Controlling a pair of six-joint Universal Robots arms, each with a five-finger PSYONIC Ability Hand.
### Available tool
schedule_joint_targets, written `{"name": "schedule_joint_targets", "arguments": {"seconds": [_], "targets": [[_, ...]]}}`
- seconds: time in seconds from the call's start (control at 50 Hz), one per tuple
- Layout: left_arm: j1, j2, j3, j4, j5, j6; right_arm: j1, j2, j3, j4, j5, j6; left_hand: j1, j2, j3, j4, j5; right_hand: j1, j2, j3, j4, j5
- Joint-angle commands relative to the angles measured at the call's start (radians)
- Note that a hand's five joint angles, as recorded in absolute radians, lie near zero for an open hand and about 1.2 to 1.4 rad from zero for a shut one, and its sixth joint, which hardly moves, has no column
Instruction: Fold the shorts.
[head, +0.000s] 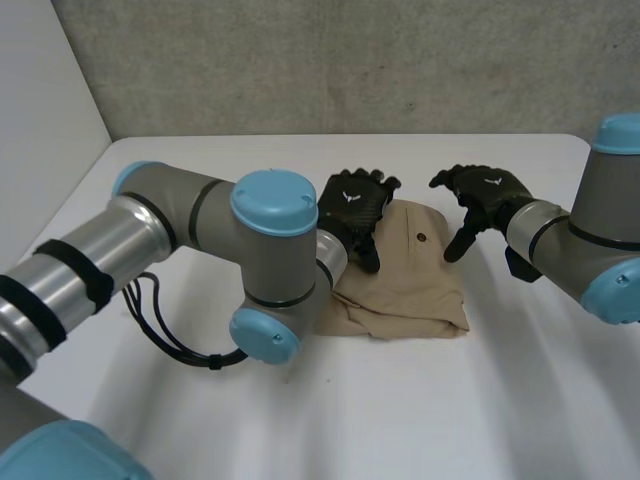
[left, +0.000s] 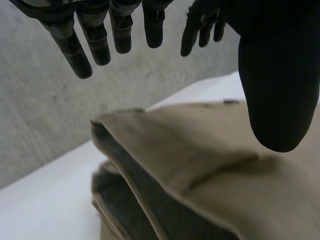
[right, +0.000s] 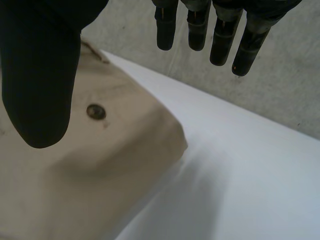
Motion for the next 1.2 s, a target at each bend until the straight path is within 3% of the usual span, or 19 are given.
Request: {"name": "schedule_joint_targets", "arguments": {"seconds": [0.02,0.14,0.32,0.6,0.8,0.9,1.0,1.08,1.2], "targets": [[0.015,-0.08,0.043,-0.084,-0.012,0.001,0.006,0.052,-0.02,0.007,-0.014,-0.002,0.024,0.006,-0.003,0.008,-0.008,-0.037,-0.057,-0.046,-0.071,-0.075],[0.034,-0.084,0.037,-0.141,-0.067,0.021,0.012,0.085,-0.026,0.007,-0.065,-0.005,0.03,0.012,0.003,0.014,-0.002,-0.037,-0.057,-0.046,-0.071,-0.075],[0.035,-0.077,0.009,-0.187,-0.187,0.19,0.012,0.138,-0.04,0.022,-0.088,-0.02,0.021,0.003,-0.006,0.005,-0.011,-0.037,-0.057,-0.046,-0.071,-0.075],[0.003,-0.037,-0.025,-0.187,-0.189,0.197,0.013,0.178,-0.08,0.05,-0.074,-0.138,0.007,-0.011,-0.02,-0.009,-0.026,-0.037,-0.057,-0.046,-0.071,-0.075],[0.008,0.23,-0.144,-0.179,-0.19,0.177,0.006,-0.071,-0.019,0.044,-0.046,-0.12,0.007,-0.011,-0.02,-0.009,-0.026,-0.037,-0.057,-0.046,-0.071,-0.075],[0.024,0.42,-0.238,-0.176,-0.187,0.116,0.0,-0.203,-0.002,0.031,0.087,-0.068,0.004,-0.014,-0.023,-0.012,-0.029,-0.037,-0.057,-0.046,-0.071,-0.075],[0.156,0.67,-0.379,-0.181,-0.192,0.035,0.001,-0.301,-0.014,0.041,0.185,-0.04,0.007,-0.011,-0.02,-0.009,-0.026,-0.037,-0.057,-0.046,-0.071,-0.075],[0.242,0.774,-0.439,-0.205,-0.187,0.003,0.001,-0.359,-0.019,0.09,0.224,-0.042,0.004,-0.014,-0.023,-0.012,-0.029,-0.037,-0.057,-0.046,-0.071,-0.075],[0.278,0.842,-0.471,-0.307,-0.178,-0.005,-0.007,-0.382,-0.054,0.18,0.233,-0.042,-0.011,-0.029,-0.038,-0.027,-0.043,-0.037,-0.057,-0.046,-0.071,-0.075]]}}
